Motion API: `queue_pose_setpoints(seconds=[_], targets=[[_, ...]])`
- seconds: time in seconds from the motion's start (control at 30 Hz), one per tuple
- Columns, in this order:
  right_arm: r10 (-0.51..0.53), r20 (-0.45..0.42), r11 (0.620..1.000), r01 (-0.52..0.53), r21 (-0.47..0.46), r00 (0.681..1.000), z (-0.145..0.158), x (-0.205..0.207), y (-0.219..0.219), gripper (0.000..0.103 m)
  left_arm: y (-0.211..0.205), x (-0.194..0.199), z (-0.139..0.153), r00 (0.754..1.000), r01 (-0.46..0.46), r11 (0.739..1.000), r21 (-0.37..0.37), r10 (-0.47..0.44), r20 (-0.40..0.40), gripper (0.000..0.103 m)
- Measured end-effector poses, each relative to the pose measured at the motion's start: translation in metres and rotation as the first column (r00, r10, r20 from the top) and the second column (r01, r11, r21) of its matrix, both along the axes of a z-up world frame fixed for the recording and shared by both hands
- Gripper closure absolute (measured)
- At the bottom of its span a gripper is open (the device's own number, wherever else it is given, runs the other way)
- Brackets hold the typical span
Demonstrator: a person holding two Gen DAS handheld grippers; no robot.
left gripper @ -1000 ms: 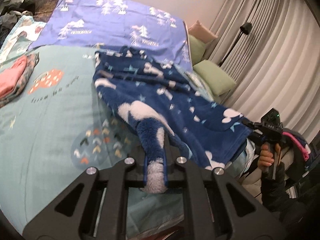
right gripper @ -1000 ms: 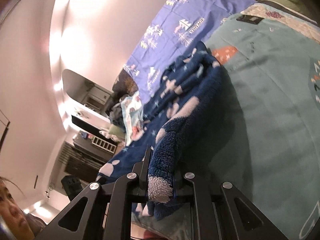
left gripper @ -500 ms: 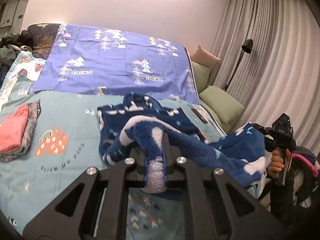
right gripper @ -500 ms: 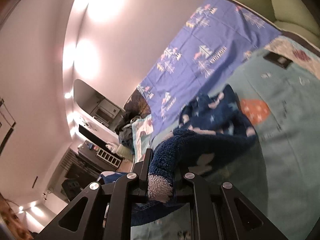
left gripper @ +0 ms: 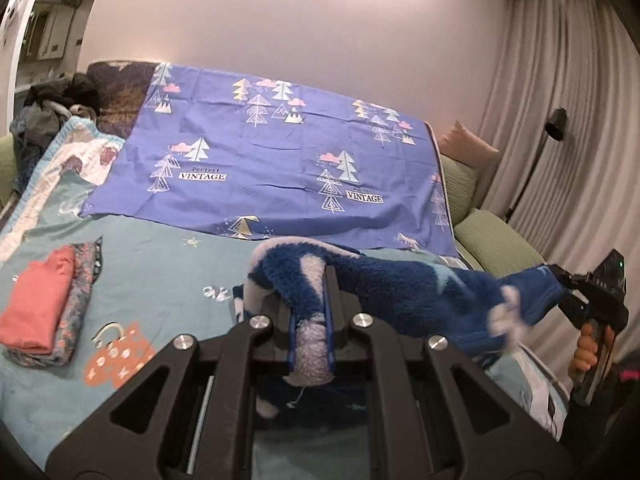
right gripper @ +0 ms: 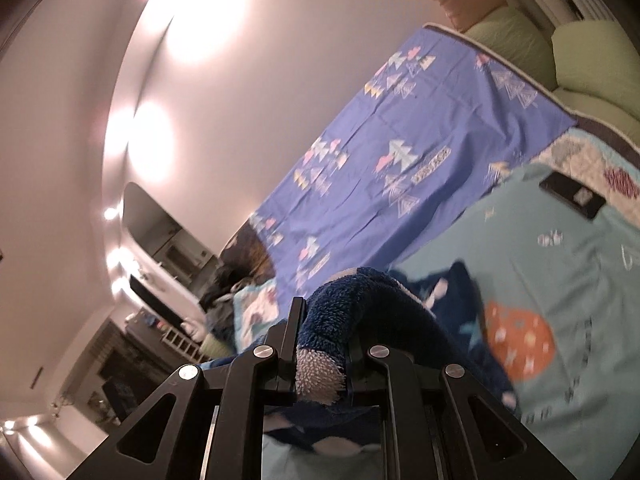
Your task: Fold small clothes
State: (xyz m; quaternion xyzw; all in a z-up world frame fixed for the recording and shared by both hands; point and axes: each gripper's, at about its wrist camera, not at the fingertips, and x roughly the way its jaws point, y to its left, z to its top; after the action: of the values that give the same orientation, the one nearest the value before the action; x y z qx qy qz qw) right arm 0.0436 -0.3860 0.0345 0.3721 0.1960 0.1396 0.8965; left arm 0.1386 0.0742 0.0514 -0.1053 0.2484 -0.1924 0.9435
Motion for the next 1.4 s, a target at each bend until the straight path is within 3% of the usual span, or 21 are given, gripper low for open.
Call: queue_pose_setpoints(seconds=[0.3, 0.57, 0.87, 1.13, 1.27, 1.3, 1.33, 1.37, 1.4], targets=[[-0.019, -0.082, 0.999, 0.017, -0.032, 0.996, -0.033, 0.092, -0.004, 0.089, -0.028, 0.077, -0.024, 0.999, -0.045, 0.995, 0.089, 0.048, -0.025, 0.091], [-0.017, -0.231, 0.999, 0.01, -0.031, 0.973, -0.092, 0.162, -0.013, 0.089, -0.041, 0.137, -0.075, 0.99, -0.048, 0.99, 0.13, 0.064, -0.127, 0.091], [-0.025, -0.309, 0.999, 0.012, -0.042, 0.951, -0.14, 0.186, -0.021, 0.089, -0.043, 0.173, -0.134, 0.971, -0.055, 0.985, 0.165, 0.091, -0.22, 0.091], [-0.053, -0.346, 0.993, 0.012, -0.12, 0.937, -0.157, 0.195, -0.014, 0.087, -0.051, 0.177, -0.151, 0.973, -0.043, 0.975, 0.22, 0.091, -0.212, 0.091], [-0.072, -0.364, 0.987, 0.014, -0.16, 0.929, -0.155, 0.194, -0.01, 0.083, -0.057, 0.171, -0.145, 0.979, -0.021, 0.966, 0.256, 0.072, -0.19, 0.076], [-0.075, -0.367, 0.987, 0.017, -0.159, 0.927, -0.151, 0.189, -0.011, 0.08, -0.057, 0.167, -0.141, 0.981, -0.022, 0.962, 0.271, 0.073, -0.182, 0.065], [-0.075, -0.367, 0.988, 0.018, -0.155, 0.927, -0.146, 0.184, -0.013, 0.074, -0.057, 0.16, -0.135, 0.983, -0.036, 0.957, 0.289, 0.087, -0.164, 0.05], [-0.078, -0.362, 0.988, 0.024, -0.152, 0.929, -0.14, 0.176, -0.015, 0.069, -0.055, 0.15, -0.128, 0.986, -0.055, 0.951, 0.305, 0.099, -0.132, 0.045], [-0.091, -0.35, 0.987, 0.036, -0.159, 0.932, -0.132, 0.163, -0.017, 0.055, -0.053, 0.142, -0.123, 0.989, -0.061, 0.948, 0.312, 0.098, -0.107, 0.043]])
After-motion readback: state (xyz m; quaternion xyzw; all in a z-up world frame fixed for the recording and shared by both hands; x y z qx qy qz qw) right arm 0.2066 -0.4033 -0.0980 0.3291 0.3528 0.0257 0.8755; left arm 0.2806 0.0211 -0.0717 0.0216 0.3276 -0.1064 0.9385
